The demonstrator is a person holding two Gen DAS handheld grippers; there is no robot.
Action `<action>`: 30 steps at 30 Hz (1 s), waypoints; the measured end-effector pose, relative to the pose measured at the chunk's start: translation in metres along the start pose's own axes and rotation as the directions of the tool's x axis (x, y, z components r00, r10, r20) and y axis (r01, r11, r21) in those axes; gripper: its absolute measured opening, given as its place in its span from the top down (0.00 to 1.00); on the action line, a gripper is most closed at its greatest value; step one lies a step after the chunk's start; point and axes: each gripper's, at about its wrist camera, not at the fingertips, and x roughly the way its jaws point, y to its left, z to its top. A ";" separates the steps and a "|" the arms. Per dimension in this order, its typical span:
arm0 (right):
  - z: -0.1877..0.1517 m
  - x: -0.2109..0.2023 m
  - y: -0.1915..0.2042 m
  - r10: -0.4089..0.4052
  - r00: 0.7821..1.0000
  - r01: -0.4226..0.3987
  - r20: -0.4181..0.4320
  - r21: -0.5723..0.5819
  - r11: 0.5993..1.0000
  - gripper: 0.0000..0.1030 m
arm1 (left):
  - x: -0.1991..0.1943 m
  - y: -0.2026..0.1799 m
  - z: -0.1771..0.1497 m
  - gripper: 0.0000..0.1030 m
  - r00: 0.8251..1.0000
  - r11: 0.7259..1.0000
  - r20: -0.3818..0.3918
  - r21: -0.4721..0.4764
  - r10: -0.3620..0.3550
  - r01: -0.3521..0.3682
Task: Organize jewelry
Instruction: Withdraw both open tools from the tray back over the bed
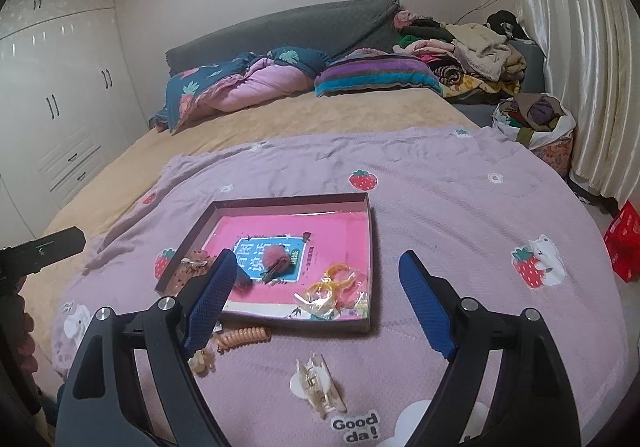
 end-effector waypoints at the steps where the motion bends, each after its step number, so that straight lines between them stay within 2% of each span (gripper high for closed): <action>1: -0.001 -0.002 0.001 -0.001 1.000 0.001 0.000 -0.001 1.000 0.15 | -0.001 0.000 -0.001 0.09 1.000 1.000 0.000 0.001 0.001 -0.001; 10: -0.015 -0.014 0.015 0.004 1.000 -0.004 -0.005 -0.040 0.999 0.14 | -0.017 0.016 -0.023 0.09 0.999 0.999 -0.003 -0.010 0.037 -0.038; 17: -0.022 -0.023 0.024 0.001 1.000 -0.002 -0.009 -0.074 0.997 0.14 | -0.026 0.041 -0.042 0.09 0.998 0.996 -0.015 -0.062 0.069 -0.069; 30: -0.044 -0.034 0.032 -0.001 0.999 -0.002 -0.033 -0.102 0.995 0.14 | -0.022 0.058 -0.078 0.09 0.994 0.993 -0.070 -0.077 0.087 -0.092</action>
